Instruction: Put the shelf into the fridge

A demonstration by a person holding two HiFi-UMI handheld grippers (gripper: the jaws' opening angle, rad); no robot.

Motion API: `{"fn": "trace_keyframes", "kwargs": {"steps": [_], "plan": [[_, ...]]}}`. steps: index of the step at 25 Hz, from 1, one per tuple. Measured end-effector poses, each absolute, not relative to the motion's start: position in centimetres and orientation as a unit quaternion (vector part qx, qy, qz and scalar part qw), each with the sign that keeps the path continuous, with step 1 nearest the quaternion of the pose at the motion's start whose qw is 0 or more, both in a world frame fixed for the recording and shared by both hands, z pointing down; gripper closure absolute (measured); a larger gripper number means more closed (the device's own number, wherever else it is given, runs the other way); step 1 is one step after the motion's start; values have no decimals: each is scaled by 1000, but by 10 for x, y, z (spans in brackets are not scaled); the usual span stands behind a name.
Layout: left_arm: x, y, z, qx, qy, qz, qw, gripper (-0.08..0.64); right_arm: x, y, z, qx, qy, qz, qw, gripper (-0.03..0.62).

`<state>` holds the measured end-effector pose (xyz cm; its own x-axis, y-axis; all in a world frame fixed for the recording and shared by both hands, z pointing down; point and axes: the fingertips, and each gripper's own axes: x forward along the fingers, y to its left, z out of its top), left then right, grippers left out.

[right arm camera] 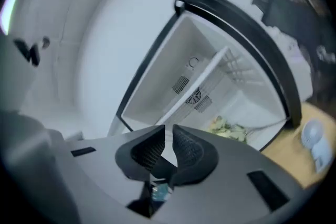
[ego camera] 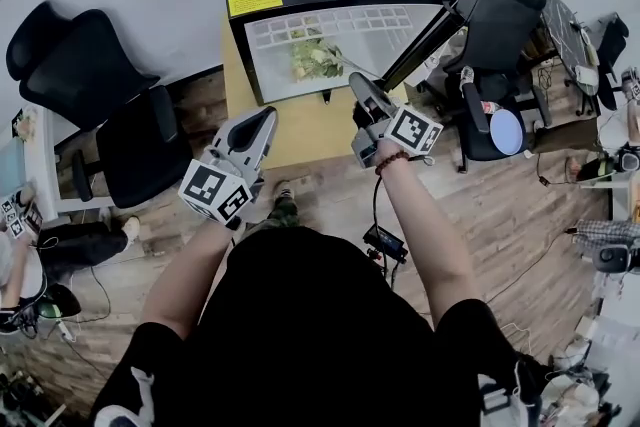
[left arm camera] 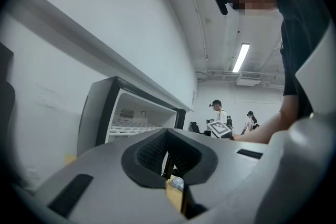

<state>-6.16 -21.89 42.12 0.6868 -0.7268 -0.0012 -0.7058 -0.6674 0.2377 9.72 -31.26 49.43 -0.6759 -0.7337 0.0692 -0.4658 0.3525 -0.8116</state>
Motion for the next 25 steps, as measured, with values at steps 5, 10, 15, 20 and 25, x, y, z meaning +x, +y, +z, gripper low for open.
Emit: {"fn": "trace_keyframes", "kwargs": {"steps": [5, 10, 15, 20, 25], "plan": [[-46, -211, 408, 918, -382, -57, 93, 540, 110, -265, 474, -422, 863, -276, 38, 575], [-38, -200, 397, 917, -385, -66, 81, 540, 119, -242, 442, -450, 875, -179, 12, 577], [-36, -183, 389, 915, -392, -66, 66, 540, 115, -214, 412, -467, 882, -50, -27, 577], [-39, -170, 383, 913, -399, -64, 51, 540, 119, -197, 398, -487, 873, 3, -32, 577], [-42, -160, 376, 910, -406, -71, 40, 540, 123, -184, 388, -499, 866, 26, -25, 577]]}}
